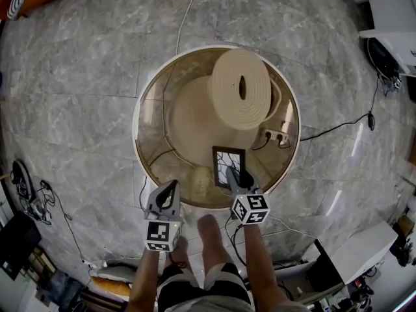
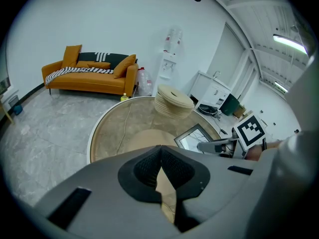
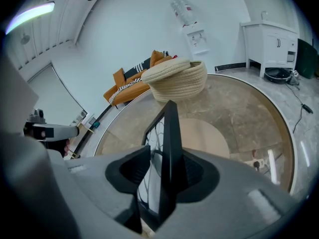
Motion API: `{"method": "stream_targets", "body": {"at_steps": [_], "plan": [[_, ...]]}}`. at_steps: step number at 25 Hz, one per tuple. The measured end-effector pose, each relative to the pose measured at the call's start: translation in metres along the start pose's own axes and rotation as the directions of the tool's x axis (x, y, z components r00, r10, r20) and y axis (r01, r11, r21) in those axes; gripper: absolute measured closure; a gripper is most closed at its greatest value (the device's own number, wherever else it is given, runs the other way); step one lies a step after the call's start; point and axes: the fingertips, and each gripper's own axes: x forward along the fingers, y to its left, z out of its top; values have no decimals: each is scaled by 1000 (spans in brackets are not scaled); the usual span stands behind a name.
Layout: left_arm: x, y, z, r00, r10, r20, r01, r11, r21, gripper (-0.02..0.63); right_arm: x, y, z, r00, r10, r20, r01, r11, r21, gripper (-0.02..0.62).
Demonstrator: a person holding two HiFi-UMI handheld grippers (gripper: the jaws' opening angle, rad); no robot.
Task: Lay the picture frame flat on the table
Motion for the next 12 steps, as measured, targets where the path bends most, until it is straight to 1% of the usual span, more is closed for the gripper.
{"method": "stream_targets", "body": {"at_steps": [6,9,12], "plan": [[3,4,-10,1000,2,-14,-2,1000,-10,589,5,-6,-4,1000,-30,-4,30,1000,0,408],[2,7,-13,1000,1,-22,-1,1000,-14,589,9,-9,-5,999,-51,-18,51,999,3,376],[3,10,-17,1000,1,-26,-2,1000,-27,589,11,-12,-7,998,-61,-32,62,998,20,363]]}}
